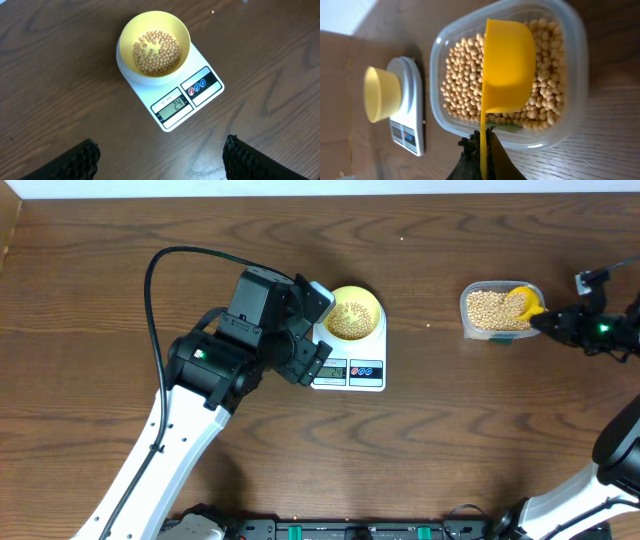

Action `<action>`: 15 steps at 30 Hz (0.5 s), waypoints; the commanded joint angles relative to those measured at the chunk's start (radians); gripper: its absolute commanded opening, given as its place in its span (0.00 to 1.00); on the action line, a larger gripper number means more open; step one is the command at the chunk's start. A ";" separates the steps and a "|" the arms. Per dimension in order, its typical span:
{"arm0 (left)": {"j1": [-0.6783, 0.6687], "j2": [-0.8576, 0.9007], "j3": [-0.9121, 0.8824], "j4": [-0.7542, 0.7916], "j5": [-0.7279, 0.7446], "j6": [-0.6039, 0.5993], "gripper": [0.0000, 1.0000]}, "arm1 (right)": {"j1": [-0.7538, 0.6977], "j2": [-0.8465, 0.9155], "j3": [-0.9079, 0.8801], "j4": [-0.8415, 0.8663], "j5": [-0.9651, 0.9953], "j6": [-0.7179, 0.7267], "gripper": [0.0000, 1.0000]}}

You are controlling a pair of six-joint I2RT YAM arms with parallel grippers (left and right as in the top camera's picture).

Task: Scoop item into bowl and weigh 50g on scale
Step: 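Drag the scoop through the soybeans and tilt it upright, then lift the filled scoop and carry it left over the yellow bowl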

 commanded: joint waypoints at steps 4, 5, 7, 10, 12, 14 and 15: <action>0.005 0.000 0.008 -0.002 0.012 0.009 0.81 | -0.065 0.009 -0.004 -0.003 -0.208 -0.014 0.01; 0.005 0.000 0.008 -0.002 0.013 0.009 0.81 | -0.068 0.009 -0.004 -0.003 -0.214 -0.014 0.01; 0.005 0.000 0.008 -0.002 0.012 0.009 0.81 | -0.070 0.009 -0.004 -0.003 -0.221 -0.014 0.01; 0.005 0.000 0.008 -0.002 0.013 0.009 0.81 | -0.071 0.009 -0.004 -0.003 -0.253 -0.014 0.01; 0.005 0.000 0.008 -0.002 0.012 0.009 0.81 | -0.071 0.009 -0.004 -0.003 -0.277 -0.014 0.01; 0.005 0.000 0.008 -0.002 0.012 0.009 0.81 | -0.071 0.009 -0.004 -0.003 -0.301 -0.013 0.01; 0.005 0.000 0.008 -0.002 0.013 0.009 0.81 | -0.071 0.009 -0.004 -0.003 -0.313 -0.013 0.01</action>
